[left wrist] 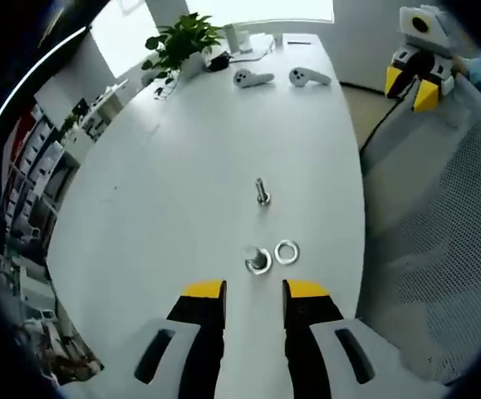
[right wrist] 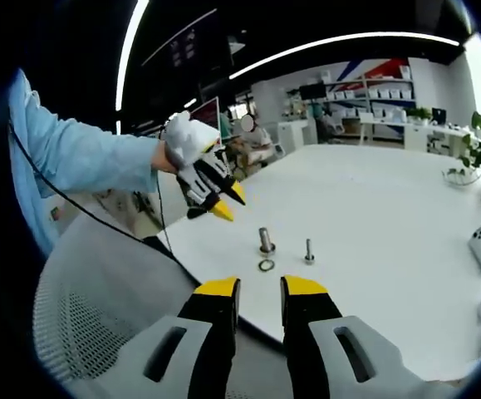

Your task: Place the washer onto the threaded stud by aligning its center hole with the stud, sliding it down to the base, and recovering from edge contact or off-axis alignment until the washer reaches the visible bottom stop.

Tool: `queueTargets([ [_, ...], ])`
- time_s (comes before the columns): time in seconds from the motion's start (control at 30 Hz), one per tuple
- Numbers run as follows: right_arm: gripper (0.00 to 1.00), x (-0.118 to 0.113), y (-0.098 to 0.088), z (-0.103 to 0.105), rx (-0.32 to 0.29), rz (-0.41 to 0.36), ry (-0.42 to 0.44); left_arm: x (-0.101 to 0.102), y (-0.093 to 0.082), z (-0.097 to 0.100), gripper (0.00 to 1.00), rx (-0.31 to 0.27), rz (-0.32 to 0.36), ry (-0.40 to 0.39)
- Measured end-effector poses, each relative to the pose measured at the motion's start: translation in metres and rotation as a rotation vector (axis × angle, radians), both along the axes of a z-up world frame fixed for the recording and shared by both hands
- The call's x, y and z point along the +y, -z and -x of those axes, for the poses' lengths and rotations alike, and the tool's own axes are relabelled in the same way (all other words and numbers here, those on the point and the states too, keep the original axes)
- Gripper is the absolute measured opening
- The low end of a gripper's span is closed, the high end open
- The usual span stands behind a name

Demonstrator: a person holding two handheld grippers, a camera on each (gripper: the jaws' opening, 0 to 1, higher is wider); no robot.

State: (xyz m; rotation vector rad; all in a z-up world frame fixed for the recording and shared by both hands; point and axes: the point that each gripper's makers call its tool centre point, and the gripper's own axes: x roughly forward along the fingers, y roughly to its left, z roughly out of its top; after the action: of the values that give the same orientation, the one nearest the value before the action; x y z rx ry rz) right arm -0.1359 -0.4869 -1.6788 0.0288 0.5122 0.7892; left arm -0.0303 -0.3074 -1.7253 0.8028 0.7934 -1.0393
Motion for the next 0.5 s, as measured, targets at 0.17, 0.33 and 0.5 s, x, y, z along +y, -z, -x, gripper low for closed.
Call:
queueTargets([
  [0.17,0.26,0.001,0.005,0.003,0.035,0.012,-0.016,0.007,-0.010,0.006,0.25,-0.018,0.031,-0.042],
  [0.33,0.27,0.000,0.003,0.001,0.025,-0.003,-0.001,0.009,-0.010,0.017,0.25,-0.020,0.016,-0.030],
  [0.5,0.33,-0.001,0.002,-0.001,0.031,-0.019,0.016,0.004,-0.008,0.032,0.26,-0.006,0.014,-0.017],
])
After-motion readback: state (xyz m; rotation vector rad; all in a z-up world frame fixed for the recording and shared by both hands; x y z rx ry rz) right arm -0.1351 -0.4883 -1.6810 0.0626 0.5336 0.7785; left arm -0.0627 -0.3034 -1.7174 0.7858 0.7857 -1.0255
